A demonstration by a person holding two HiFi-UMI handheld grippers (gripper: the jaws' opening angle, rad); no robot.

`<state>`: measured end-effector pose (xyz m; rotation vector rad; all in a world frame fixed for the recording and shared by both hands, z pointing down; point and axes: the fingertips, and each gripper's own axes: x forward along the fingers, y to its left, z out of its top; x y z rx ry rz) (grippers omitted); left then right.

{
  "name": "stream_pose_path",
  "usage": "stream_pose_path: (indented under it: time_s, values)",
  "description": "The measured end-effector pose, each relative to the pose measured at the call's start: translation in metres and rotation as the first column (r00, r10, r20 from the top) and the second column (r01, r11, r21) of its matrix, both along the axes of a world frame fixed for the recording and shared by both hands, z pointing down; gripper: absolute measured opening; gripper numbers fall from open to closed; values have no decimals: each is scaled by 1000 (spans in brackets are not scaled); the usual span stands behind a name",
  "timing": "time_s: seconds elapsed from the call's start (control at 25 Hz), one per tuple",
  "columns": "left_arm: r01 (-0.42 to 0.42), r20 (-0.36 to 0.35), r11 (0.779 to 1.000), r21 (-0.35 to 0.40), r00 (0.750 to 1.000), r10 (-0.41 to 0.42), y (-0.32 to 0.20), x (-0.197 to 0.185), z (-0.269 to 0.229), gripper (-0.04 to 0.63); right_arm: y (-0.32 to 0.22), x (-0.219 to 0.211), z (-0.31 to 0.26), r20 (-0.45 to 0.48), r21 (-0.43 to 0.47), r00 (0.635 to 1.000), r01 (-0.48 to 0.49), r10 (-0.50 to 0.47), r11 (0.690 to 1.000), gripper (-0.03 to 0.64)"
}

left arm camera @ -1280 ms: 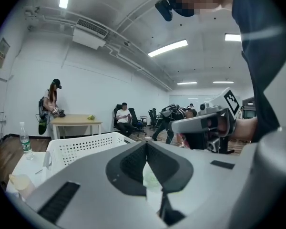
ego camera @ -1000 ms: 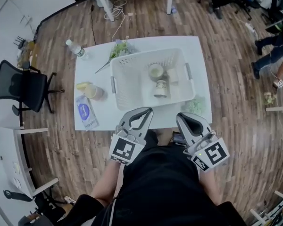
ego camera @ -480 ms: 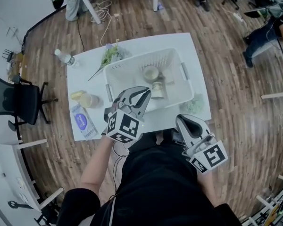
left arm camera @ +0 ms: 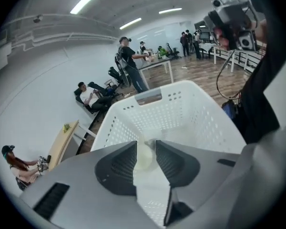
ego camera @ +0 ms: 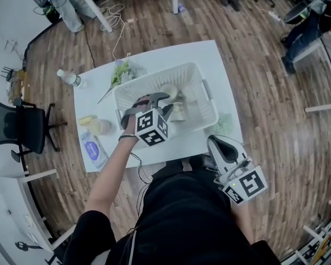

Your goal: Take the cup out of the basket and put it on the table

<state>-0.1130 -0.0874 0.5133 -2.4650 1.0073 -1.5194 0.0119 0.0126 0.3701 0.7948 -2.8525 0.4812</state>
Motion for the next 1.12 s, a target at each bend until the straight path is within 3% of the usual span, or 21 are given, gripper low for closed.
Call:
stream_pose_path:
  time_s: [0.2,0.52,0.84,1.12]
  values:
    - [-55,101,993,-108,993,66,-8,4,54,145,-8,16,6,-7,-17,999,-33,33,999,25]
    - [-15,160,976,-215,986,50,-20,-2,109,142,-18,37,7,-11,-30,997,-80,80,996,26]
    - [21,207,978,-210,978,23,-29,-9,132,68,-20,44,11,-5,-40,996,-92,92,995,26]
    - [-24,231,975,-220,970,76,-23,-1,135,44,-18,47,13,-3,-43,996,-92,92,995,26]
